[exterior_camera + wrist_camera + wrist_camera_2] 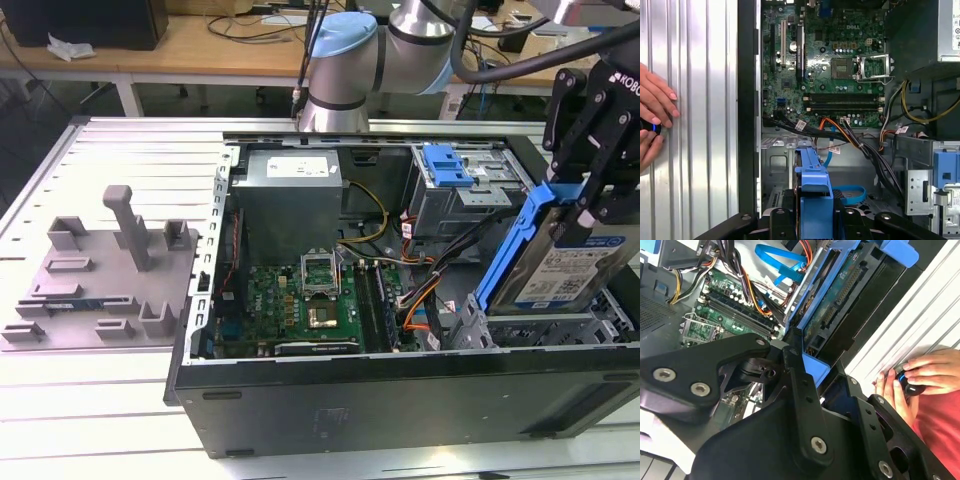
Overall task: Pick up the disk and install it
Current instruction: 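Insert the disk into the insertion slot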
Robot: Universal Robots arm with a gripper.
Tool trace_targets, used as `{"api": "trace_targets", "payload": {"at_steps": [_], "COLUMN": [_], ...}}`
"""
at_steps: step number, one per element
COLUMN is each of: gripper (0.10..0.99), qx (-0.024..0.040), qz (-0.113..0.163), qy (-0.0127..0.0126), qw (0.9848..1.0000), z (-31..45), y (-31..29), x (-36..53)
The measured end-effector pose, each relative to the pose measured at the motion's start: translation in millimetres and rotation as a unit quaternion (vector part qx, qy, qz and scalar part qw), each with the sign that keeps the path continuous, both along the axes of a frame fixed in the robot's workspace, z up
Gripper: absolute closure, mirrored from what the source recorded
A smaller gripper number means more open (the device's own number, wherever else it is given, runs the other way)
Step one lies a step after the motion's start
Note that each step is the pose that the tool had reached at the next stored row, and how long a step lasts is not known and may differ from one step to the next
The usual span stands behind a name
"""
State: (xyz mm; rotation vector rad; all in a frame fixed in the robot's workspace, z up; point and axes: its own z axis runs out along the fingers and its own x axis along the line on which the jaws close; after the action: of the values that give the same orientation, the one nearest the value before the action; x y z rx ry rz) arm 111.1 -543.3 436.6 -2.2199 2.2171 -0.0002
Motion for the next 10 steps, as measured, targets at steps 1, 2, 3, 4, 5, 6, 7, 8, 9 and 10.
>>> {"api": "trace_targets", "payload": {"at_steps": [1, 2, 3, 4, 5, 6, 7, 8, 9, 10], "gripper": [0.722, 0.722, 0.722, 0.722, 0.722, 0.722, 0.722, 0.722, 0.722, 0.722], "qx": [0.0, 0.0, 0.0, 0.0, 0.0, 0.0, 0.0, 0.0, 0.0, 0.0], "qz": [0.0, 0.0, 0.0, 0.0, 0.0, 0.0, 0.0, 0.0, 0.0, 0.0], "qy": [0.0, 0.0, 0.0, 0.0, 0.0, 0.0, 0.0, 0.0, 0.0, 0.0], "qw": [1.0, 1.0, 1.0, 1.0, 1.0, 1.0, 1.0, 1.0, 1.0, 1.0], "z": [-0.6, -1.6, -2.3, -3.1, -4.2, -7.1, -9.3, -11.5, -12.5, -13.8], "y": [0.0, 0.0, 0.0, 0.0, 0.0, -0.1, -0.3, -0.5, -0.6, -0.8], "x": [0.0, 0.0, 0.0, 0.0, 0.0, 0.0, 0.0, 0.0, 0.0, 0.0]}}
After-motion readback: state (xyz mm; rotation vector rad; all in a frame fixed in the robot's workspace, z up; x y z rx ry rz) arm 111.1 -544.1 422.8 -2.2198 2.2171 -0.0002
